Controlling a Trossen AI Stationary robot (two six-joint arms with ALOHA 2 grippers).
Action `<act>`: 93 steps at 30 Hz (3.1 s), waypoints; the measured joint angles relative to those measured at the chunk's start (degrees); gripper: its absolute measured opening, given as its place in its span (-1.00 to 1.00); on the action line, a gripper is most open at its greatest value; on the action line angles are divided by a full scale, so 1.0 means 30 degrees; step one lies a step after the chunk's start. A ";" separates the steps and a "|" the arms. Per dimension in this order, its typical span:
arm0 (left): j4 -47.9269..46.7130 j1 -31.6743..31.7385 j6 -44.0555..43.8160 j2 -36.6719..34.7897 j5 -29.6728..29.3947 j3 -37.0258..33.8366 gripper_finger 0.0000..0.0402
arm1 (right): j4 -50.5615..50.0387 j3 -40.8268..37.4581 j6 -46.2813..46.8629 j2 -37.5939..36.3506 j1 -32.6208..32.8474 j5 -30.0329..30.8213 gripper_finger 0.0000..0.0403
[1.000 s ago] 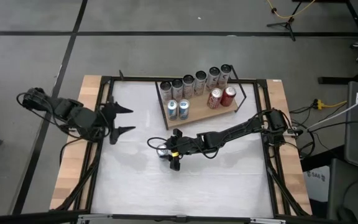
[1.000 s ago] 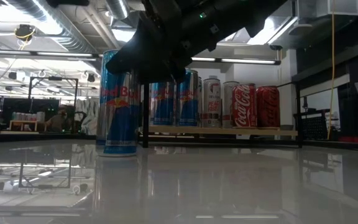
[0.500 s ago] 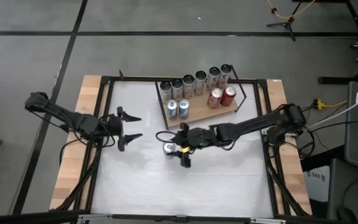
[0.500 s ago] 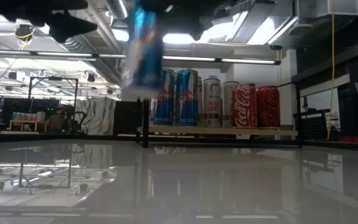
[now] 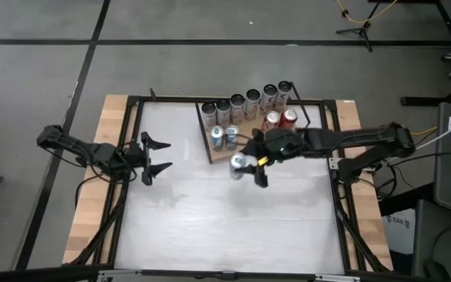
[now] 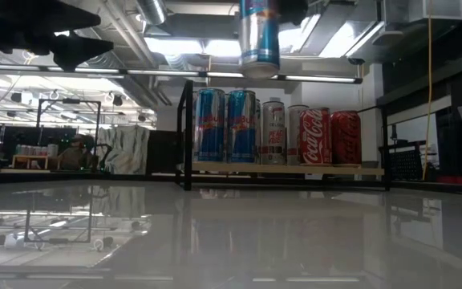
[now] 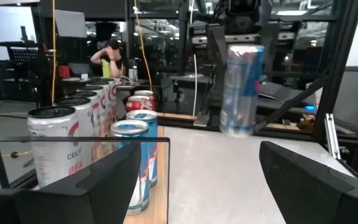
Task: Place canned beverage on shelf
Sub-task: Put the blue soda can on the shelf aligned with the other blue soda cans
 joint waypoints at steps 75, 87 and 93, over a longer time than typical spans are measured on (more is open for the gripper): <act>-0.2800 0.0015 0.0074 -0.4299 -0.3497 -0.1403 0.60 | 1.0011 -0.9843 -0.3643 -0.0526 -0.8343 -0.2136 0.11; -0.2814 0.0020 -0.0015 -0.4299 -0.3504 -0.1401 0.60 | 0.9958 -0.9838 -0.3716 -0.0523 -0.8343 -0.2135 0.11; -0.2821 0.0015 0.0216 -0.4299 -0.3504 -0.1408 0.60 | 0.9943 -0.9836 -0.3724 -0.0519 -0.8343 -0.2135 0.11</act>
